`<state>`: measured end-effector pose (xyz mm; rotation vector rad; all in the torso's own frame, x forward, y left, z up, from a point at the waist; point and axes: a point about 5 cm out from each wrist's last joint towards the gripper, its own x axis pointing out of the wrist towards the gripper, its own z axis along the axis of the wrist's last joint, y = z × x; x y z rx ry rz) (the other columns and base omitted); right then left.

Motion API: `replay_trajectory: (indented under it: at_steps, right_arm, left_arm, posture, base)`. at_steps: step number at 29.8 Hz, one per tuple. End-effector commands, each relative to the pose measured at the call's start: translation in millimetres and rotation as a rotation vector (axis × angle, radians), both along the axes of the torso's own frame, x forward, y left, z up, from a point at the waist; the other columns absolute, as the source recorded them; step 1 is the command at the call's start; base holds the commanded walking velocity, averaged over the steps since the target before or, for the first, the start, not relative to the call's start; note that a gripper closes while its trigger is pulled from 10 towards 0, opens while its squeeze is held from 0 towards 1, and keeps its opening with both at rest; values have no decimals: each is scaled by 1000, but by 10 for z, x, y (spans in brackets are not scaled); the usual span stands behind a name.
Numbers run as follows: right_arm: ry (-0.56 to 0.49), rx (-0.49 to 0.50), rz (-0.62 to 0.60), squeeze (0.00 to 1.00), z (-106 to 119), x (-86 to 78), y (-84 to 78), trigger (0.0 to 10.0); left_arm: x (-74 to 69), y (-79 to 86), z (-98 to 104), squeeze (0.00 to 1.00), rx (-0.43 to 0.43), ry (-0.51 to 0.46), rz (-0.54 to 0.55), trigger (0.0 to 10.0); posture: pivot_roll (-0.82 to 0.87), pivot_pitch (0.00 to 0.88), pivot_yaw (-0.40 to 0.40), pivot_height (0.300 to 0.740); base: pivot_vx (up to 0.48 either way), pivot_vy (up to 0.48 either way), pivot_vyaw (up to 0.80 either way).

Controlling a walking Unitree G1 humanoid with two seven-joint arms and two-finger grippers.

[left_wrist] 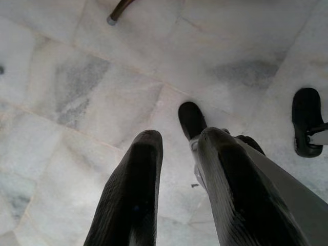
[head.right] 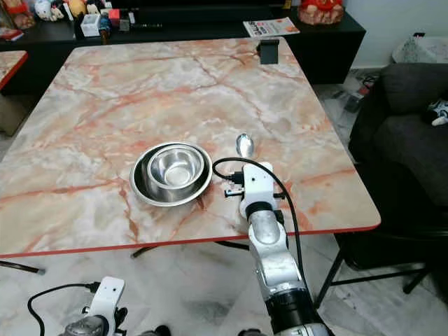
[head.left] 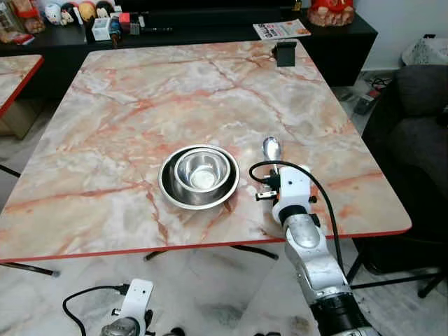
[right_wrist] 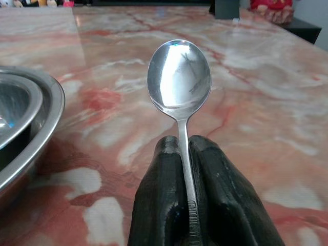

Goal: Setting the table

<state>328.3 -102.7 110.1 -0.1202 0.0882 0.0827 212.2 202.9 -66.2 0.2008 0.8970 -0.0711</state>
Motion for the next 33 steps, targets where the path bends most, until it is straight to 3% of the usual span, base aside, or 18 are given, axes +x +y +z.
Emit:
replay_trajectory:
  at_steps: [1,9,18,33]
  right_arm:
    - [-10,10,8,0,19,25,41,10000]
    - [19,-19,0,0,-36,153,54,10000]
    - [76,2,-49,0,-192,169,26,10000]
    - [96,2,-11,0,-273,183,94,10000]
  left_arm:
    - [-48,48,-20,0,16,17,2,10000]
    - [-18,44,-4,0,24,12,-9,10000]
    - [-32,46,-13,0,26,18,-8,10000]
    - [-11,31,-4,0,28,14,-10,10000]
  posture:
    - [-21,166,38,740]
    - [-12,160,44,740]
    - [-6,158,44,740]
    - [-5,154,43,740]
  base:
    - [0,0,0]
    - [0,0,0]
    - [0,0,0]
    - [0,0,0]
